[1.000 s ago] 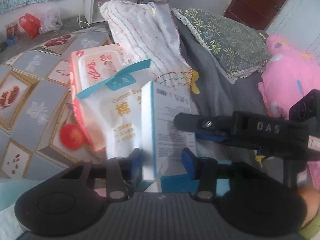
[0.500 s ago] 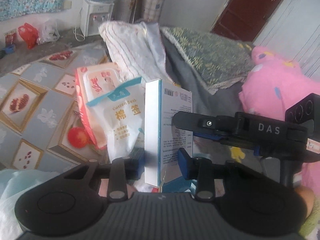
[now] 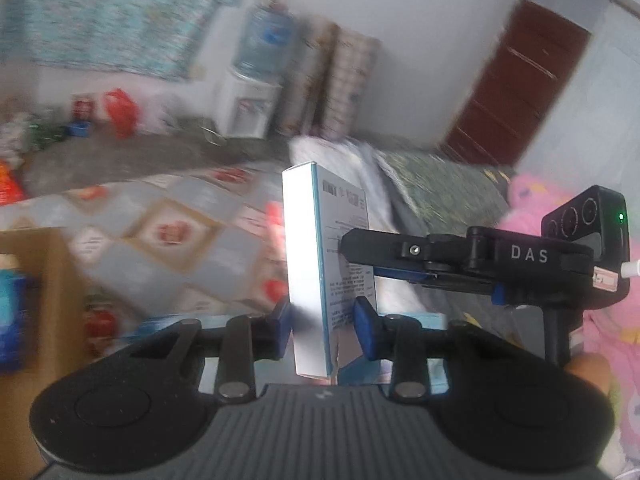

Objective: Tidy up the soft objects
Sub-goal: 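Lift the carton with both grippers and carry it toward the box, then lower the carton into the box beside the wipes pack and open both grippers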

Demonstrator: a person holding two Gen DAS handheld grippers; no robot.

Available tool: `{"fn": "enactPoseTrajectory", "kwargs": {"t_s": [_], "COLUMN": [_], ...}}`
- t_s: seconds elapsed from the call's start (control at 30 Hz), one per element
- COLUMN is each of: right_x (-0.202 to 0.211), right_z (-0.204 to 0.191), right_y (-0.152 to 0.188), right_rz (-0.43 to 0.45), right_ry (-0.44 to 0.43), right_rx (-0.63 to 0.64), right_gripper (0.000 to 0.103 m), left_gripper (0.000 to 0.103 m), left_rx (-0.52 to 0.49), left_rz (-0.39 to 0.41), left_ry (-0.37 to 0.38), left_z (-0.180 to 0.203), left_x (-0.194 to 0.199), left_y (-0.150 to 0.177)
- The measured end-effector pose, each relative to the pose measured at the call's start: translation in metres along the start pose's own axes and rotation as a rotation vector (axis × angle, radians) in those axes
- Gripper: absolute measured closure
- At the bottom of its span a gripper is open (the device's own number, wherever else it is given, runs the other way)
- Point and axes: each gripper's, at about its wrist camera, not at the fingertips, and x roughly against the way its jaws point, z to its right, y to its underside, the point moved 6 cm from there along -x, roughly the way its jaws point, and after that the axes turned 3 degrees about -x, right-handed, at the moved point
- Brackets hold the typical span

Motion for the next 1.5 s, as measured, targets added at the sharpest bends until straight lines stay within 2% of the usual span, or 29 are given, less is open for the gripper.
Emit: {"fn": "enactPoseTrajectory", "kwargs": {"t_s": [0.17,0.33,0.5,0.7,0.8,1.07,1.17,1.33,1.5], "right_x": [-0.067,-0.144,-0.206,-0.253,-0.265,-0.265,-0.260,-0.249,-0.248], "right_z": [-0.064,-0.108,-0.129,-0.132,-0.128,-0.110,-0.099,-0.082,-0.070], "right_y": [0.008,0.024,0.046,0.056,0.052,0.043,0.037,0.025,0.028], "right_rz": [-0.102,-0.210,-0.294,-0.338,-0.337,-0.304,-0.294,-0.265,-0.265], "right_ry": [-0.065,-0.079,-0.074,-0.051,-0.050,-0.018,-0.004,0.016,0.026], "right_rx": [0.053,0.047,0.018,-0.018,-0.037,-0.027,-0.029,-0.042,-0.059], "right_gripper": [0.053,0.050,0.050,0.050,0.050,0.050,0.050,0.050,0.050], "left_gripper": [0.070,0.070,0.070,0.069,0.068,0.066,0.066,0.067,0.064], "left_rx": [0.101,0.223,0.323,0.386,0.400,0.440,0.466,0.427,0.456], "left_rz": [0.036,0.033,-0.001,-0.044,-0.087,-0.220,-0.212,-0.162,-0.140], "left_ry": [-0.068,-0.108,-0.141,-0.133,-0.149,-0.220,-0.180,-0.194,-0.188], "left_z": [-0.068,-0.139,-0.204,-0.253,-0.271,-0.317,-0.319,-0.311,-0.311], "left_x": [0.042,0.059,0.066,0.061,0.050,-0.013,-0.019,-0.022,-0.034], "left_y": [0.011,0.025,0.041,0.051,0.054,0.057,0.057,0.046,0.041]}}
